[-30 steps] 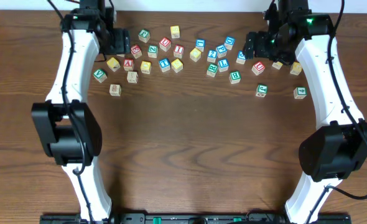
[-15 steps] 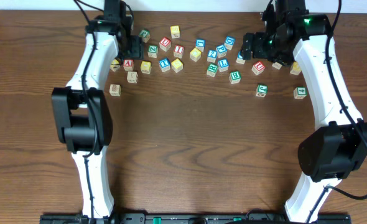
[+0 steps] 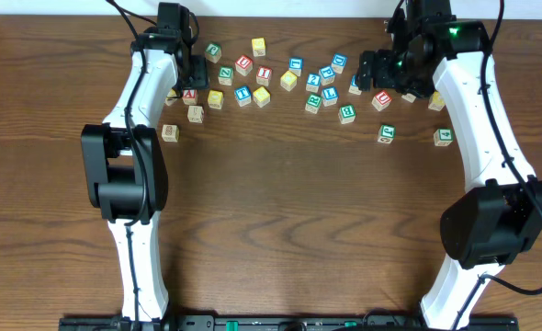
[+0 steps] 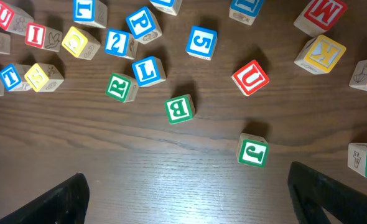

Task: Spell out AI2
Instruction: 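Lower the left gripper and grasp the red-lettered A block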

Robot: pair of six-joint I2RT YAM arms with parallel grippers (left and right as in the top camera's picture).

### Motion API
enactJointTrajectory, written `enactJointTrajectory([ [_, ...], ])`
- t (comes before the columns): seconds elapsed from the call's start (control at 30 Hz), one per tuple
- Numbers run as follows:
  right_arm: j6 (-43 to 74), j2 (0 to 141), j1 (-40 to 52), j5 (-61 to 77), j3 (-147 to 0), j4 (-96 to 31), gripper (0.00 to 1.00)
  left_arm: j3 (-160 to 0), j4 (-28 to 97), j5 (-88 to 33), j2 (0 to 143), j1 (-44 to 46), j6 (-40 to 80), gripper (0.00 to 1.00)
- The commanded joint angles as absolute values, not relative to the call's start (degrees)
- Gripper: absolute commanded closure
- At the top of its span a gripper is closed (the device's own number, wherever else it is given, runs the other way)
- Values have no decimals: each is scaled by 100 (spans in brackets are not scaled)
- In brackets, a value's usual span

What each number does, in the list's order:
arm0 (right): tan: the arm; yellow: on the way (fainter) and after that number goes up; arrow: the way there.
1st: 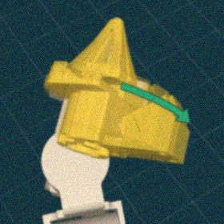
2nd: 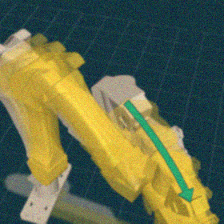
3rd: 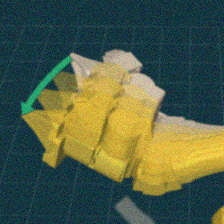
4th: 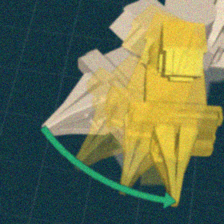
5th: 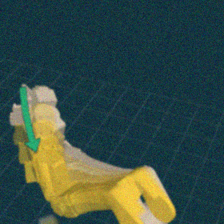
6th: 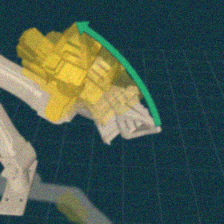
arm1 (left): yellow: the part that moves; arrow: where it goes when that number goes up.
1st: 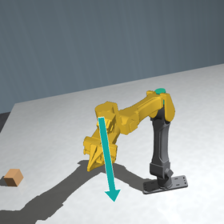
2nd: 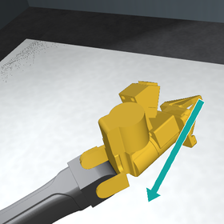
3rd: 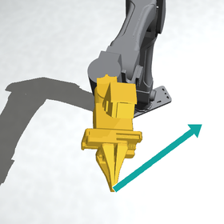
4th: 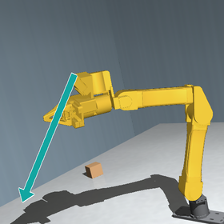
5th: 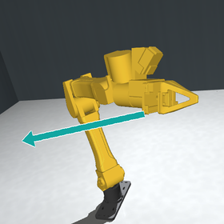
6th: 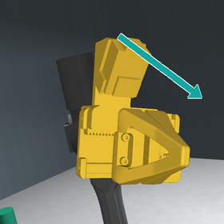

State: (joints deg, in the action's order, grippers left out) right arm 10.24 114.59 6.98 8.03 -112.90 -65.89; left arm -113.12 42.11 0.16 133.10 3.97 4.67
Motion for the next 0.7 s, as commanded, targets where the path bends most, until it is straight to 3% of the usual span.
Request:
enactJointTrajectory([
  [0.0,1066,11456,760,757,-11419,-6615,3,-11336,4213,64,13533,373,526,39],
  [0.33,1066,11456,760,757,-11419,-6646,3,-11336,4206,47,13719,484,526,43],
  [0.5,1063,11456,760,740,-11419,-6676,3,-11334,4213,49,13719,539,526,56],
  [0.67,1066,11456,760,631,-11419,-6726,3,-11334,4274,73,13719,539,523,60],
])
